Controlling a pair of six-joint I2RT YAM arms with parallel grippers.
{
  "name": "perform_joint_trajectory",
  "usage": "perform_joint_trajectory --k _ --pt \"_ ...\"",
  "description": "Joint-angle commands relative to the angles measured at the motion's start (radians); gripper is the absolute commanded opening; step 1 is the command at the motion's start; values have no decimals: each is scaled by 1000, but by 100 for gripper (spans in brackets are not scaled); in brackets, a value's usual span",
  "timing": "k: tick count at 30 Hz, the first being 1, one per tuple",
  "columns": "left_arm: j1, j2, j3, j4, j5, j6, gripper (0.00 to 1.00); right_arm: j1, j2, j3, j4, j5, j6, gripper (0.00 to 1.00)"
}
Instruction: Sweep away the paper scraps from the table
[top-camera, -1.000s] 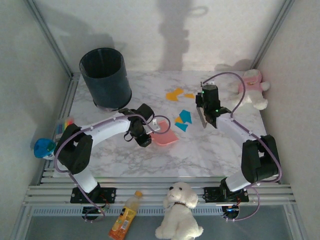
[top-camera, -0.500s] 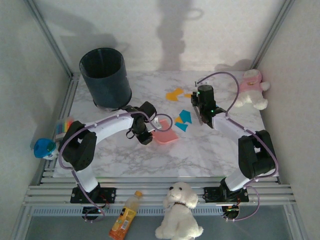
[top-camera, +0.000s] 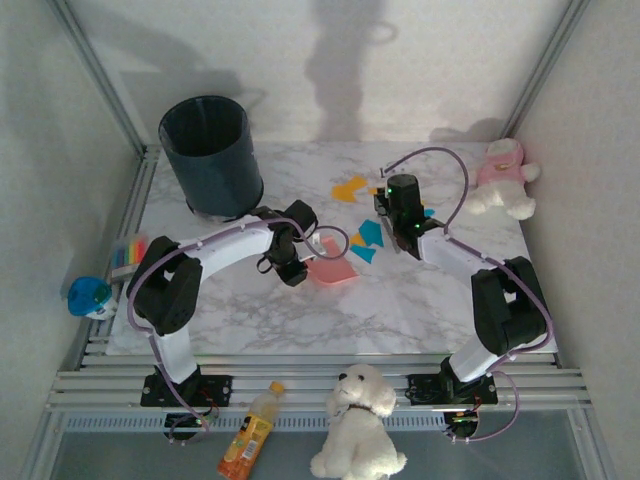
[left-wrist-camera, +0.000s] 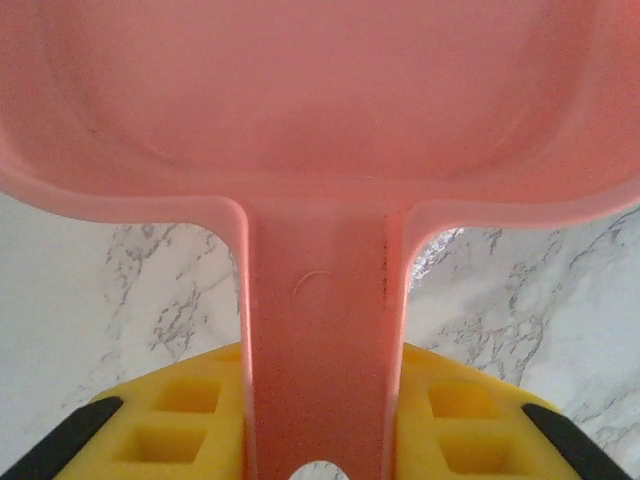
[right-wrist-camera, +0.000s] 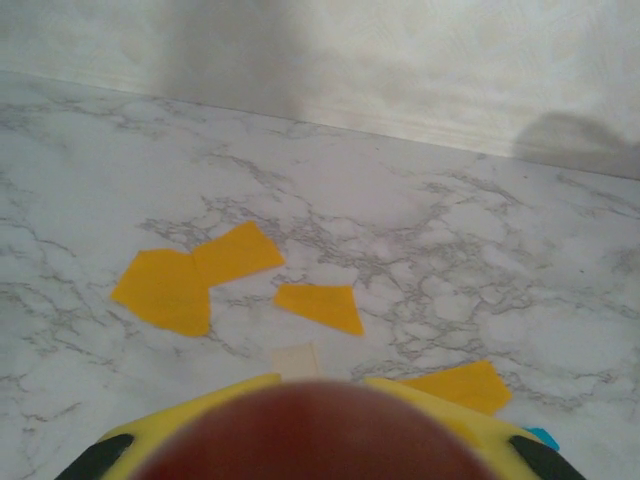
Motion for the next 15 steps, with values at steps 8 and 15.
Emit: perform_joint_trajectory --k 8,15 --pt "-6 52 47 -45 -26 18 0 60 -2 -40 -14 -45 1 0" --pt "-4 73 57 -50 -29 -7 0 89 -25 -54 -37 -77 10 0"
